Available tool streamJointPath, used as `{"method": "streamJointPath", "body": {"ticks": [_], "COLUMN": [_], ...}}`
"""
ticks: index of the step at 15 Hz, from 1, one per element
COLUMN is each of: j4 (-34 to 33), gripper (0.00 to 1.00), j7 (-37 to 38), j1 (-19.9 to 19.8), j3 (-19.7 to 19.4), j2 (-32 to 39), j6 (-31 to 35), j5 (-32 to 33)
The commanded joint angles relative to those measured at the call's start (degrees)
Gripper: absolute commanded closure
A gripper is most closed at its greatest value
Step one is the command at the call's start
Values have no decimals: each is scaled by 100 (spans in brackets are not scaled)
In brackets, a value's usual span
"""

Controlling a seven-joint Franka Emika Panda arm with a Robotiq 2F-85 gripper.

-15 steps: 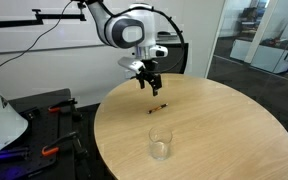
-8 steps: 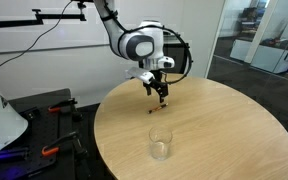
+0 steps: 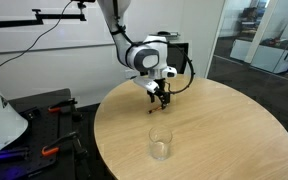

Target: Put the pen in the glass

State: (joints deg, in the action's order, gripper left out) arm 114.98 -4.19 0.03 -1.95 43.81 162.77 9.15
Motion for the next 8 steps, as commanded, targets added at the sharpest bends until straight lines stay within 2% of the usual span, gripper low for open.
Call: {"method": "streamJointPath", "body": {"ticks": [1, 6, 8], "j4": [-328, -545, -596], "gripper": [15, 22, 31], "j7": [-105, -116, -122], "j1": [-47, -61, -67], "j3": [83, 117, 135], "j2": [214, 398, 447], "j6": [-84, -132, -136], "j5": [-89, -101, -105]}}
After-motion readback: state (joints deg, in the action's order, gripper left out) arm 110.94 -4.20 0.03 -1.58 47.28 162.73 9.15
